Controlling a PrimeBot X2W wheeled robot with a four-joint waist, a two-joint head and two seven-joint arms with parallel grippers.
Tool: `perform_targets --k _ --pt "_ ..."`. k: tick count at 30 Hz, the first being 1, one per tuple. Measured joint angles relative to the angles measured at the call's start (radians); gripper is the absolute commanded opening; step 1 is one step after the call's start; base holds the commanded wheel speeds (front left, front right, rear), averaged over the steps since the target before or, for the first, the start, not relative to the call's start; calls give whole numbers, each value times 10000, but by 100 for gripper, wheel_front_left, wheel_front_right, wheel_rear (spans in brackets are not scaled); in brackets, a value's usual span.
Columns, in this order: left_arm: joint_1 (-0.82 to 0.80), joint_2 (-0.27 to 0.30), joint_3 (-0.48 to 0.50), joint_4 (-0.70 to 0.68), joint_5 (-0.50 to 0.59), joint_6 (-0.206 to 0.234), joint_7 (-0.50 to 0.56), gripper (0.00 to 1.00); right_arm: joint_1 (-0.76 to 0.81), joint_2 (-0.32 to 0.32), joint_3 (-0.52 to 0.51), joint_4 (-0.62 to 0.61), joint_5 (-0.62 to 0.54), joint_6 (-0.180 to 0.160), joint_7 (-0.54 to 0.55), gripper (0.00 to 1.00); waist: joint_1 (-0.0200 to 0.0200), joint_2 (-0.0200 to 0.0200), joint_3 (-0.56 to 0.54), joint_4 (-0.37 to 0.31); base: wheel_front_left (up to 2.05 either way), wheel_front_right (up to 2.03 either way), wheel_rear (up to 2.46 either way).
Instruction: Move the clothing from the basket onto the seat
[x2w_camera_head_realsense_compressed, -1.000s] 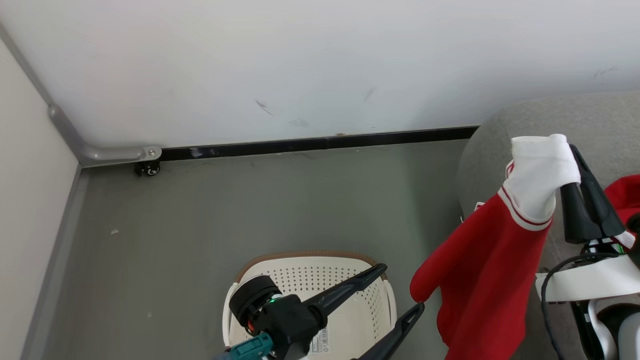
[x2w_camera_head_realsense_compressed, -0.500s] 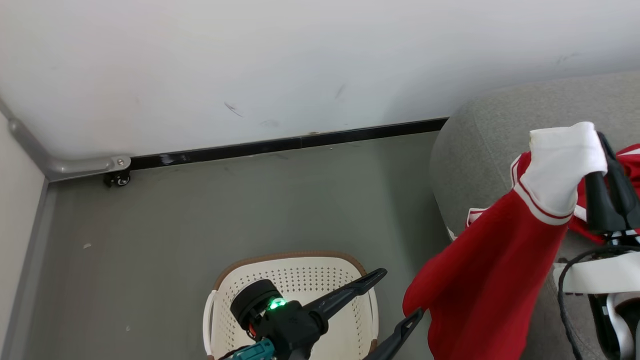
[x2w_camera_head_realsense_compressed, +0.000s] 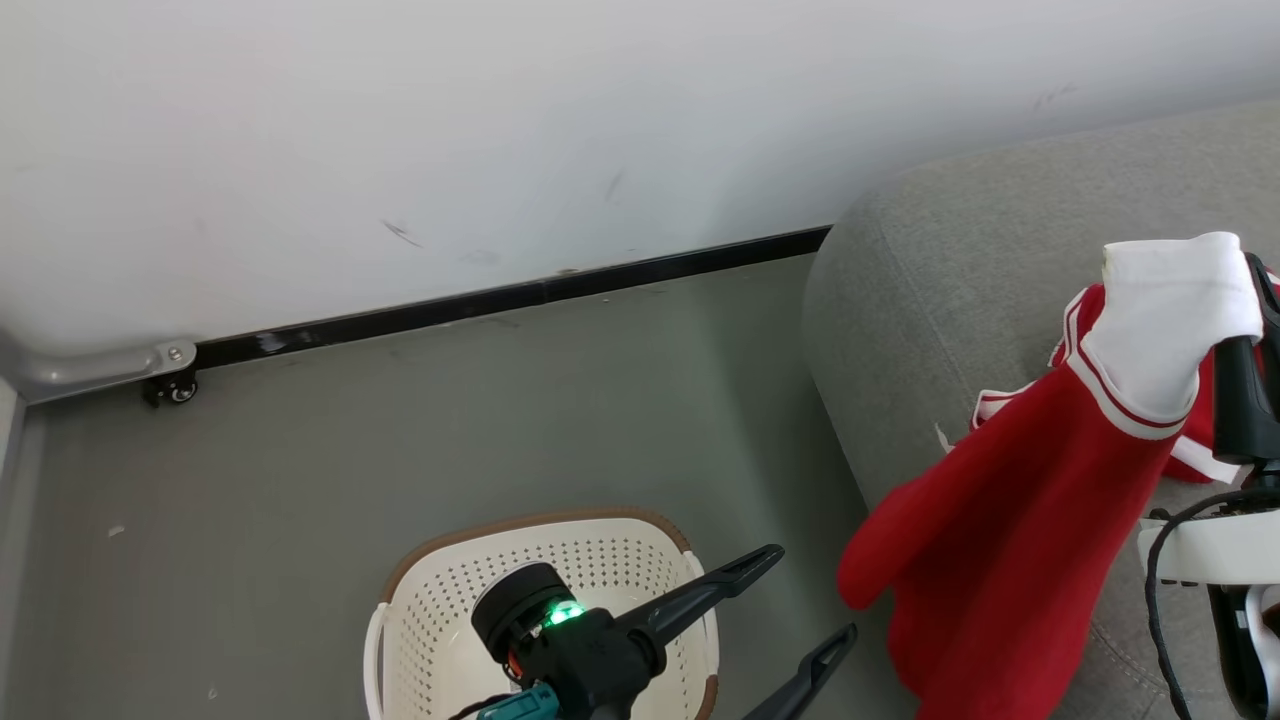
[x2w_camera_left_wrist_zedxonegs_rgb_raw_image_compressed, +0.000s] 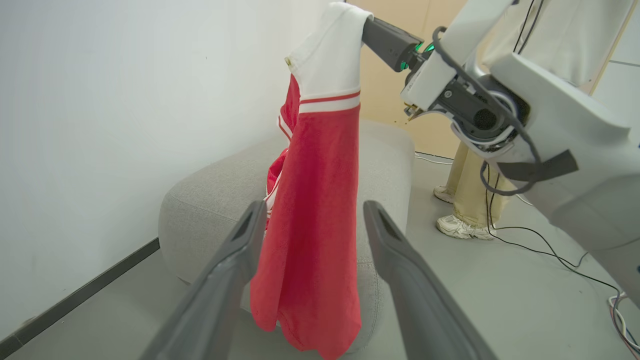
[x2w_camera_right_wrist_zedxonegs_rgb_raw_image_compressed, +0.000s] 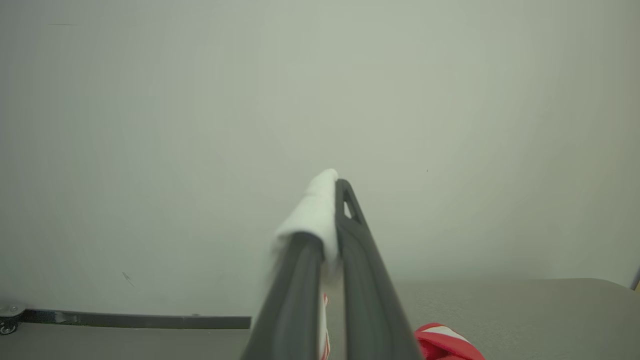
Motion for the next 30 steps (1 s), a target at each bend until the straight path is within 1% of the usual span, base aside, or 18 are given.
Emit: perform_targets --k 6,8,30 --pt "-91 -2 -86 56 -21 0 -54 100 1 21 -17 -35 -10 0 12 0 0 0 16 -349 0 0 0" --pt "-93 -2 -113 82 -63 -77 -56 100 2 23 -19 -44 -10 0 13 0 0 0 22 -468 0 0 0" --pt "-525 59 -370 240 -188 -77 -130 100 16 44 -272 -284 8 0 27 0 0 0 232 -1885 0 0 0"
